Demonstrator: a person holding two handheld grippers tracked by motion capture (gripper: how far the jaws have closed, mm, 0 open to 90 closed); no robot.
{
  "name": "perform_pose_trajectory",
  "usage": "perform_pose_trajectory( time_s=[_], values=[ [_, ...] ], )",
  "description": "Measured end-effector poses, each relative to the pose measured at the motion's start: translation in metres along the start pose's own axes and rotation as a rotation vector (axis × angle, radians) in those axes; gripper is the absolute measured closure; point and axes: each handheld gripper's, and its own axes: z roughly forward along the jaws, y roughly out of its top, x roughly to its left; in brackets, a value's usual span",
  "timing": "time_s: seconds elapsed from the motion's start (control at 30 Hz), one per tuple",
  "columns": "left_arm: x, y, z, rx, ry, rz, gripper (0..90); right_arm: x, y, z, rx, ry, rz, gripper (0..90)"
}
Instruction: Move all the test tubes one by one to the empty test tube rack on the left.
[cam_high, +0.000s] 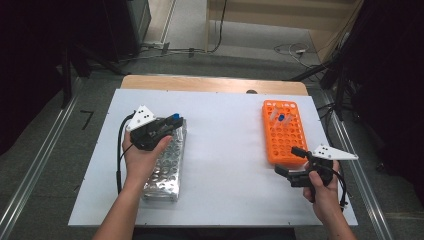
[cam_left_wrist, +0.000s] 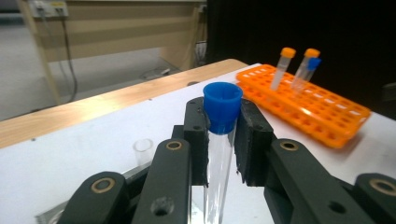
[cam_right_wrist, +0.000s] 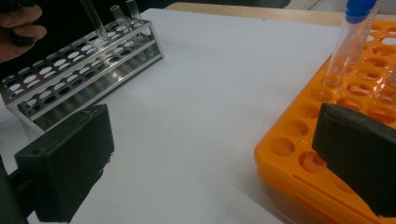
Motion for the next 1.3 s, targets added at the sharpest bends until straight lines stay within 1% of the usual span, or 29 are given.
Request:
perform_pose_trajectory(
  time_s=[0.17, 0.33, 0.37, 0.43, 0.63, 0.77, 0.87, 0.93, 1.03, 1.2, 1.3],
  values=[
    [0.002, -0.002, 0.004, -0.014, 0.031, 0.012, 76.7, -0.005, -0.002, -0.005, -0.004, -0.015, 0.016, 0.0],
    [0.004, -0.006, 0.006, -0.013, 0.071, 0.036, 76.7, -0.009, -0.004, -0.005, -0.002, -0.028, 0.022, 0.0],
    [0.005, -0.008, 0.007, -0.015, 0.08, 0.034, 76.7, -0.01, -0.004, -0.006, -0.001, -0.031, 0.025, 0.0],
    [0.006, -0.01, 0.008, -0.009, 0.079, 0.028, 76.7, -0.011, -0.004, -0.006, -0.003, -0.031, 0.028, 0.0],
    [0.006, -0.015, 0.013, 0.035, 0.078, 0.027, 76.7, -0.012, -0.005, -0.005, 0.002, -0.035, 0.029, 0.0],
    [0.006, -0.018, 0.016, 0.082, 0.081, 0.012, 76.6, -0.012, -0.006, -0.003, 0.006, -0.036, 0.023, 0.0],
    [0.005, -0.019, 0.018, 0.118, 0.078, 0.01, 76.7, -0.013, -0.006, -0.003, 0.008, -0.04, 0.026, 0.0],
    [0.005, -0.02, 0.018, 0.139, 0.084, 0.004, 76.6, -0.013, -0.006, -0.003, 0.011, -0.043, 0.025, 0.0],
    [0.006, -0.02, 0.019, 0.165, 0.085, -0.012, 76.5, -0.014, -0.007, -0.002, 0.015, -0.048, 0.024, 0.0],
    [0.009, -0.02, 0.018, 0.197, 0.088, -0.062, 75.7, -0.015, -0.008, 0.0, 0.023, -0.054, 0.023, 0.0],
    [0.01, -0.021, 0.02, 0.224, 0.08, -0.067, 75.6, -0.016, -0.008, 0.001, 0.024, -0.055, 0.025, 0.0]
  ],
)
